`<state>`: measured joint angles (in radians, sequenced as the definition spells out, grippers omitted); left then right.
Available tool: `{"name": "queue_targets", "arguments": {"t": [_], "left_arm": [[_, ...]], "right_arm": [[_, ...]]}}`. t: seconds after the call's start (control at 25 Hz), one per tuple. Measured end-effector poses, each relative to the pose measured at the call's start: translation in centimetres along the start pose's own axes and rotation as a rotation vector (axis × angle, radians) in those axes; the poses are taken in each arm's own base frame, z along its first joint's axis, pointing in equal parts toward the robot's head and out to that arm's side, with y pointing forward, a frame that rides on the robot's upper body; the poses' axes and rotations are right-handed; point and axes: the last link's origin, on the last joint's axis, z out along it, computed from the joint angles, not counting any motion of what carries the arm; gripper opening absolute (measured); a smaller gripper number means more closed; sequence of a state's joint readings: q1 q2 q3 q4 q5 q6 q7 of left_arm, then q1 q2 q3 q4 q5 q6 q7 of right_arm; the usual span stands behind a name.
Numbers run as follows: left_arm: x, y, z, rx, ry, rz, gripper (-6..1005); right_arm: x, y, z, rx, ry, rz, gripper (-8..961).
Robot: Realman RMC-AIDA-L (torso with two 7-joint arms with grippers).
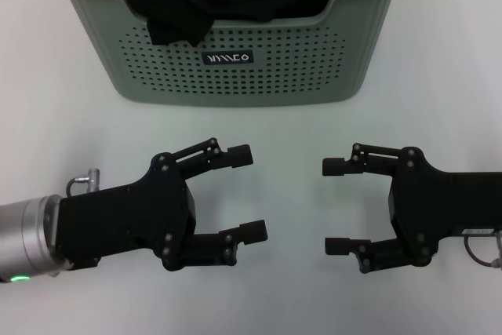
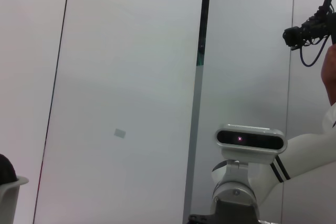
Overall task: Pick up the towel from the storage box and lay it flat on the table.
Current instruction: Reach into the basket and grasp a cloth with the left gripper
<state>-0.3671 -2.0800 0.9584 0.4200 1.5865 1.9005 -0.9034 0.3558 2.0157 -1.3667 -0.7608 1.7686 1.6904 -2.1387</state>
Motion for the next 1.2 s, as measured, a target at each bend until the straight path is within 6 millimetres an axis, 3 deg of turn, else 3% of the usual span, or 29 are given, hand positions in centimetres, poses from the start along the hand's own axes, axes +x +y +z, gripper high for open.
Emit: {"name": "queue_targets", "arguments": {"t": [0.44, 0.64, 0.92, 1.08, 1.2], "left_arm": [[0.2, -0.1, 0.0, 0.004, 0.011, 0.007, 852], [1.3, -1.1, 0.0, 0.078, 0.092, 0.075, 849], [5.0, -6.0, 0.5, 0.295, 0.278, 0.131, 843], [7.0, -9.8, 1.2, 0.412, 0.347, -0.004, 840], [7.4, -11.9, 1.7, 0.486, 0.359, -0.128, 838]], "right_arm": [[0.2, 0.1, 0.0, 0.002, 0.001, -0.001, 846], [0.9, -0.4, 0.0, 0.043, 0.024, 0.018, 846], [2.3, -0.4, 0.5, 0.060, 0.036, 0.044, 845], [2.4, -0.2, 0.4, 0.067, 0.029, 0.050, 845], [2.6, 0.0, 0.3, 0.075, 0.026, 0.049, 845]]}}
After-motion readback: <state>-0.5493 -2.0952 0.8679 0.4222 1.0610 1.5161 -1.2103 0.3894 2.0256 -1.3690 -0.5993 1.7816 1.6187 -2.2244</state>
